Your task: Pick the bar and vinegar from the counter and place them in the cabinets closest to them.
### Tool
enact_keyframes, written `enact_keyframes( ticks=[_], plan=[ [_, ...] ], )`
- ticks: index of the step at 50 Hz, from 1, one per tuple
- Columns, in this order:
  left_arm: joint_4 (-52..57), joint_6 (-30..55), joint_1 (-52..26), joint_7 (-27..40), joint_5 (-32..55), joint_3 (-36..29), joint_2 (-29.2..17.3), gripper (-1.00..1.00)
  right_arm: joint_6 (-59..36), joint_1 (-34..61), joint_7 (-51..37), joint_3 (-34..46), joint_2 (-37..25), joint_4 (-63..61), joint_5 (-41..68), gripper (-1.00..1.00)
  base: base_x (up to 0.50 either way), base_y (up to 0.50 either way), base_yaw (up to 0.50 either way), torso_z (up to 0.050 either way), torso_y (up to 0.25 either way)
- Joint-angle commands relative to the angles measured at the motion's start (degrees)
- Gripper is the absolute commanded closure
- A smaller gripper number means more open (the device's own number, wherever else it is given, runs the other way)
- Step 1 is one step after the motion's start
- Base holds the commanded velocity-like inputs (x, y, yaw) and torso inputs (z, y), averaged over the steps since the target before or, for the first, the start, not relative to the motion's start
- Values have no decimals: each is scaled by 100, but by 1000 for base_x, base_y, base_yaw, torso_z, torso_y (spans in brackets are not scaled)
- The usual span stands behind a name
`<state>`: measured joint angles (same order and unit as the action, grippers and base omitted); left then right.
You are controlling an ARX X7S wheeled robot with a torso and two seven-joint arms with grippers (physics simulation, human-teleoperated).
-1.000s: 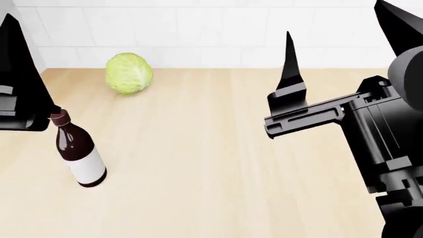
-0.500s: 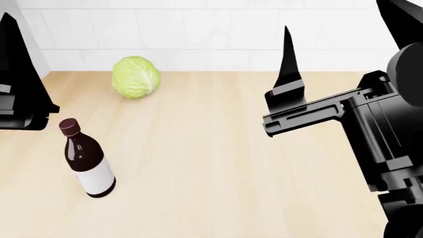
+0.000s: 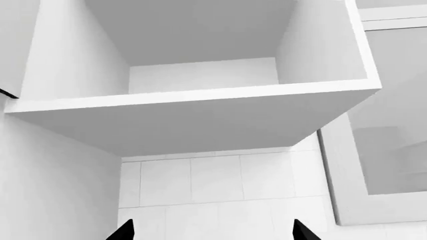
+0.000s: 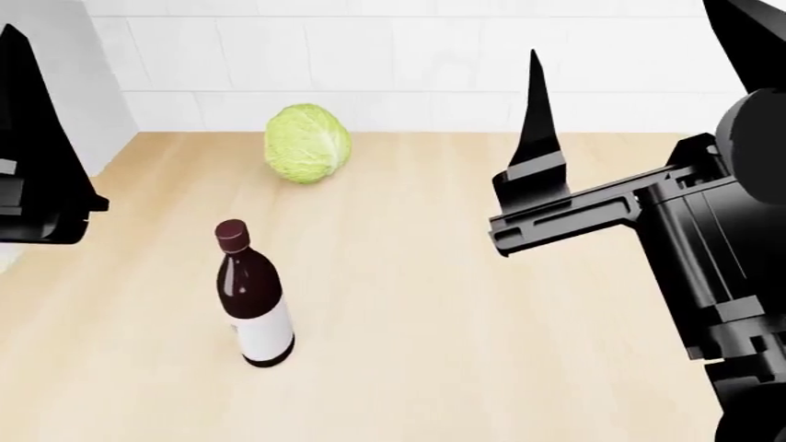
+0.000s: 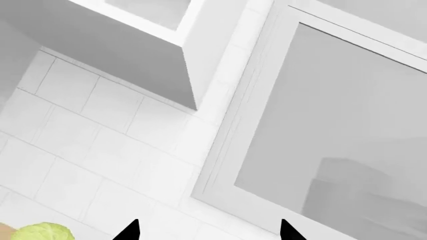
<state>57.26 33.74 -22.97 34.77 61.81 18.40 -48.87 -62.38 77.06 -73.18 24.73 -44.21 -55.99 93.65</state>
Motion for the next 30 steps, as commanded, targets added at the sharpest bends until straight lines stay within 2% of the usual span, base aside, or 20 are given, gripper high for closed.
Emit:
enact_keyframes(
  ticks=[1,11,30],
  plan=[
    [-6,-81,83,-10,31,64,-46,-100,40,-7,26,-10,-7,-31,-15,-100,-1,422,0,0,0],
    [-17,-96,57,25,13,-5,-76,-100,-7,-36,122,35,29,15,-178,-100,-1,396,0,0,0],
    [-51,-111,-50,52,-159,-315,-30,-100,45,-168,142,38,-21,-14,-282,-100,0,0,0,0,0]
  ],
)
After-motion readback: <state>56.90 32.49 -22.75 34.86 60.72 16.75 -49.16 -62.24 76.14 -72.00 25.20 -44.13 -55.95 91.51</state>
